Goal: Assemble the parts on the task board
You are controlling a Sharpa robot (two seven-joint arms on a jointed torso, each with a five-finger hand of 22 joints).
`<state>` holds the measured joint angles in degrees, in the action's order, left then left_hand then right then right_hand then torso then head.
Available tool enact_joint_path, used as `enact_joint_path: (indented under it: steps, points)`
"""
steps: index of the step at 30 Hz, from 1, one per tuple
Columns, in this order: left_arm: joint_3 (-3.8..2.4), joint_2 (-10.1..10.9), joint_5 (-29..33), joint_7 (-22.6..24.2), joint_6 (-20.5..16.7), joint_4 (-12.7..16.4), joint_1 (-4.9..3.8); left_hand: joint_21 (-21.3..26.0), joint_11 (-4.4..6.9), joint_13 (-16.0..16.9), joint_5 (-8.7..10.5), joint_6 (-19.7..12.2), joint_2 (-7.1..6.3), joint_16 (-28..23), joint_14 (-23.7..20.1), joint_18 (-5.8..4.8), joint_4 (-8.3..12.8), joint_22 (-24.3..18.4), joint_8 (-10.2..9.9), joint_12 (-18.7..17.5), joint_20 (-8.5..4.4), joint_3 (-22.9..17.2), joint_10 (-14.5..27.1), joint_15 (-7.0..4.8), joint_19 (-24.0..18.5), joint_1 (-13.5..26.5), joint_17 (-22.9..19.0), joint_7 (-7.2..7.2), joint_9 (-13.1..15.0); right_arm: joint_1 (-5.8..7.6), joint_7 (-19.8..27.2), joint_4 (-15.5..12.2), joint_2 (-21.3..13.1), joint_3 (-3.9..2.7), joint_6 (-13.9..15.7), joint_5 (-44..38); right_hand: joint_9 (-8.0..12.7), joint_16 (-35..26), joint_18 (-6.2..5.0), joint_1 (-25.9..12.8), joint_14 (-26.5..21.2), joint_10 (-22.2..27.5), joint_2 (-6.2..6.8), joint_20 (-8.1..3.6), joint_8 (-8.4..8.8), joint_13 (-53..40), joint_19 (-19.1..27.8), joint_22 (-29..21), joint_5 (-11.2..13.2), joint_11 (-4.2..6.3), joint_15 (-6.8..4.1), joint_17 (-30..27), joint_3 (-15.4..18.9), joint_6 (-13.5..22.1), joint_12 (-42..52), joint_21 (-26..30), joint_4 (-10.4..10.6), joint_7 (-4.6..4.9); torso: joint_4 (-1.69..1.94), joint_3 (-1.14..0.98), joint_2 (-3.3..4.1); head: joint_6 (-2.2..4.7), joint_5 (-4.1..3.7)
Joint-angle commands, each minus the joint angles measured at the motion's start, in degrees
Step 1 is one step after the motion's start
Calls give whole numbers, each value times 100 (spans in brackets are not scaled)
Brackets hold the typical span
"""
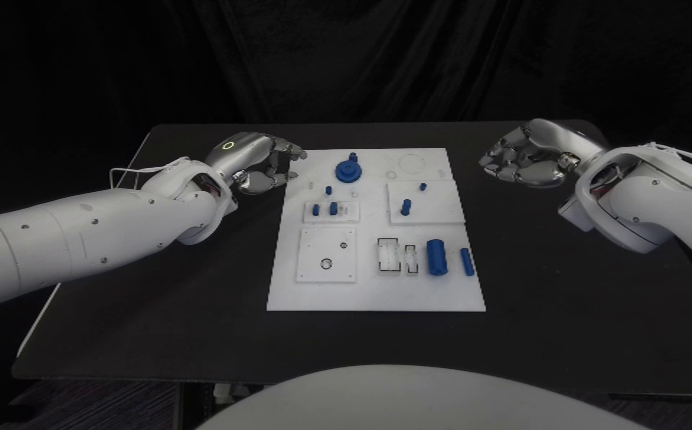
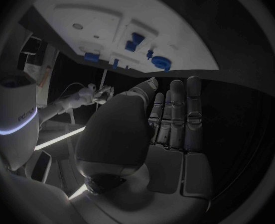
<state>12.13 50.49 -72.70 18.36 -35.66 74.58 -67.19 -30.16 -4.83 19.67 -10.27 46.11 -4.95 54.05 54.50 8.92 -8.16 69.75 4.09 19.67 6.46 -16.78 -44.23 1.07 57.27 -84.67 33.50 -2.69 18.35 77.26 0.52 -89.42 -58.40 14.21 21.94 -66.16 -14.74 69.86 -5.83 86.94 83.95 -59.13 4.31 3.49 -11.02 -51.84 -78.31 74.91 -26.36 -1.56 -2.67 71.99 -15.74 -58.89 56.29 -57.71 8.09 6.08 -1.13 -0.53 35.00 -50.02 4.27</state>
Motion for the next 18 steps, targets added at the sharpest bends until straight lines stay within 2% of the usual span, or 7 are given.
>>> enact_joint_path:
  steps: [1,3,6,11,13,16,18]
  points:
    - [-3,138,2347,1659,370,249,-3,380,-35,9,-17,115,96,-680,-587,-19,-103,-114,18,78,107,-2,144,185,-420,17,-400,-79,-19,90,-387,0,89,-3,-186,-682,-56,-63,-84,22,-34,290,82,12,-55,317,56,33,-1,-6,25,-33,-29,-74,-324,46,-70,3,25,27,9,2,12]
    - [-3,261,3102,2264,794,411,-4,647,-62,4,-164,295,269,-1104,-833,-83,-233,-216,69,177,207,-22,172,358,-714,41,-665,-335,-12,142,-451,26,186,-3,-270,-842,-148,-139,-99,127,-96,713,144,24,-81,769,124,24,548,-45,48,-90,-325,-34,-826,148,-193,38,31,37,18,2,25]
    - [-2,427,4024,2884,1300,703,-4,1191,-165,-151,-950,461,478,-1945,-1249,-141,-701,-503,104,250,307,118,41,556,-1207,291,-1204,-273,-85,185,-509,78,346,-3,-395,-1108,-259,-200,-121,45,-153,801,308,58,-103,896,199,25,755,-80,85,-142,-790,8,-954,269,-238,67,51,71,40,2,33]
    - [-2,596,5424,3288,2263,1077,-3,2347,-324,-528,-1021,106,595,-3080,-2146,-237,-840,-1340,-33,11,367,579,680,666,-2233,397,-1948,-371,-361,177,-664,196,617,-3,-616,-1670,-314,-424,-193,-78,-364,1268,417,133,34,1100,474,-85,849,-203,195,-319,-1157,355,-1254,725,-323,186,112,126,69,2,-8]
    - [-2,633,5786,3338,2580,1154,-3,2493,-380,-695,-1050,-162,657,-3459,-2639,-336,-839,-1701,21,-125,366,750,1050,661,-2934,526,-2185,-422,-487,163,-728,240,700,-3,-683,-1822,-323,-370,-184,-127,-395,1442,424,168,82,1164,502,-35,916,-243,228,-274,-1198,472,-1336,689,-359,211,153,164,82,2,-64]
    - [-2,681,6211,3374,2989,1244,-2,2690,-168,-1087,-1089,-1016,862,-4505,-4109,-288,-844,-2500,-63,-487,270,1104,2023,598,-3983,738,-2821,-482,-800,115,-802,308,803,-4,-760,-1975,-314,-198,-156,-235,-397,1850,435,225,192,1347,473,99,1034,-331,291,-153,-1246,721,-1587,513,-398,240,218,202,95,2,-160]
    - [-2,707,6378,3369,3178,1285,-1,2767,-23,-1445,-1108,-1829,1036,-4983,-4769,-217,-848,-3947,-119,-861,290,1457,2885,540,-4793,854,-3106,-387,-1088,74,-833,349,855,-4,-777,-2072,-285,-140,-154,-299,-412,2039,455,267,267,1521,475,153,1079,-392,356,-125,-1287,870,-1790,473,-418,252,282,236,112,2,-256]
